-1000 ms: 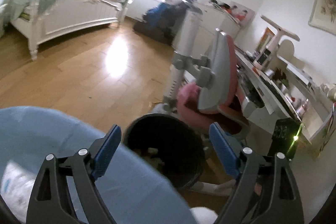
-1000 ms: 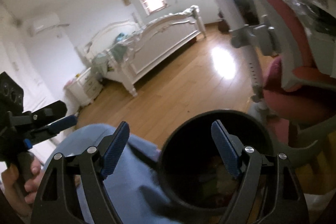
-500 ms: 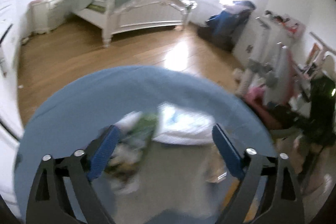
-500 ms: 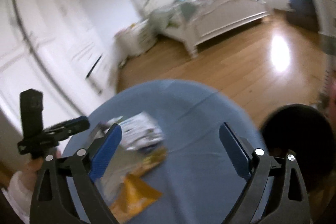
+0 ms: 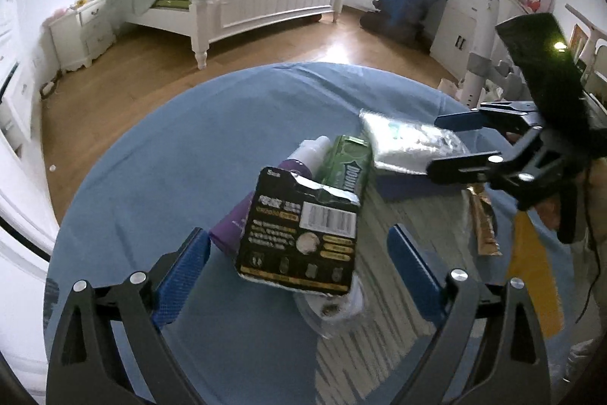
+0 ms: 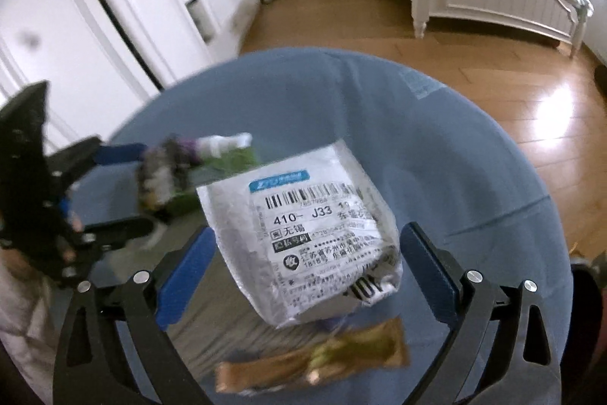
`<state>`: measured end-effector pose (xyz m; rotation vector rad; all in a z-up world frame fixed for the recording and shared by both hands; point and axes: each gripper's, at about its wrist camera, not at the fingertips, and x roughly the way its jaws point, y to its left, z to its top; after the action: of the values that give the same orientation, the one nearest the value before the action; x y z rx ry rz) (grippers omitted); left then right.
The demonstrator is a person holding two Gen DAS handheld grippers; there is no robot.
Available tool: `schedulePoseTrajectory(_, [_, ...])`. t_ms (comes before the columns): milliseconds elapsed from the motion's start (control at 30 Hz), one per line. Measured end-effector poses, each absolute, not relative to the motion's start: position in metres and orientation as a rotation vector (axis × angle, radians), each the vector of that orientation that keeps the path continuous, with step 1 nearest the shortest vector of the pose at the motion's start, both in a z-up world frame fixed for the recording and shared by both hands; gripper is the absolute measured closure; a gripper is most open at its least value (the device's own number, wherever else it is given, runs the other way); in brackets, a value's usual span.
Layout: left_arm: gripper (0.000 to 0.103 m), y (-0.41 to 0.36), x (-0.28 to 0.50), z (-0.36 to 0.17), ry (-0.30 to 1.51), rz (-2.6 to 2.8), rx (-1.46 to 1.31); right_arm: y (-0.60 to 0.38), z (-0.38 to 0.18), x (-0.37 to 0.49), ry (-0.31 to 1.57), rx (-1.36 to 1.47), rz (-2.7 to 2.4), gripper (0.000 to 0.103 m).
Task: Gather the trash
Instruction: 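Grasp the black battery card with the left tool while the right tool grasps the white plastic packet, then carry the card and packet over the black bin and open both tools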
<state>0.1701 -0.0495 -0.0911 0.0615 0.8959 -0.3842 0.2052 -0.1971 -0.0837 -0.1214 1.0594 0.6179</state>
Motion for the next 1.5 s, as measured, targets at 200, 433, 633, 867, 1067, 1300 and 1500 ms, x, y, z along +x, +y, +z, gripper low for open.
schedulePoseTrajectory(200, [0.039, -0.046, 0.174, -0.096, 0.913, -0.417, 0.021, -0.205, -0.092, 0.205, 1.073, -0.024, 0.613, 0.027])
schedulePoseTrajectory(433, [0.048, -0.042, 0.164, -0.086, 0.870, -0.403, -0.011, -0.221, -0.076, 0.184, 1.004, 0.071, 0.619, 0.037])
schedulePoseTrajectory(633, [0.048, -0.031, 0.144, -0.061, 0.806, -0.373, -0.054, -0.241, -0.041, 0.158, 0.896, 0.163, 0.626, 0.037])
schedulePoseTrajectory(867, [0.048, -0.042, 0.128, -0.020, 0.726, -0.393, -0.099, -0.293, -0.005, 0.118, 0.736, 0.318, 0.593, 0.037])
schedulePoseTrajectory(1067, [0.048, -0.099, 0.132, 0.007, 0.685, -0.490, -0.103, -0.368, 0.010, 0.082, 0.612, 0.427, 0.470, 0.037])
schedulePoseTrajectory(1300, [0.048, -0.209, 0.145, 0.011, 0.694, -0.659, -0.066, -0.468, -0.003, 0.041, 0.542, 0.520, 0.267, 0.037])
schedulePoseTrajectory(1500, [0.048, -0.301, 0.157, 0.001, 0.720, -0.798, -0.035, -0.544, -0.027, 0.010, 0.501, 0.608, 0.116, 0.037])
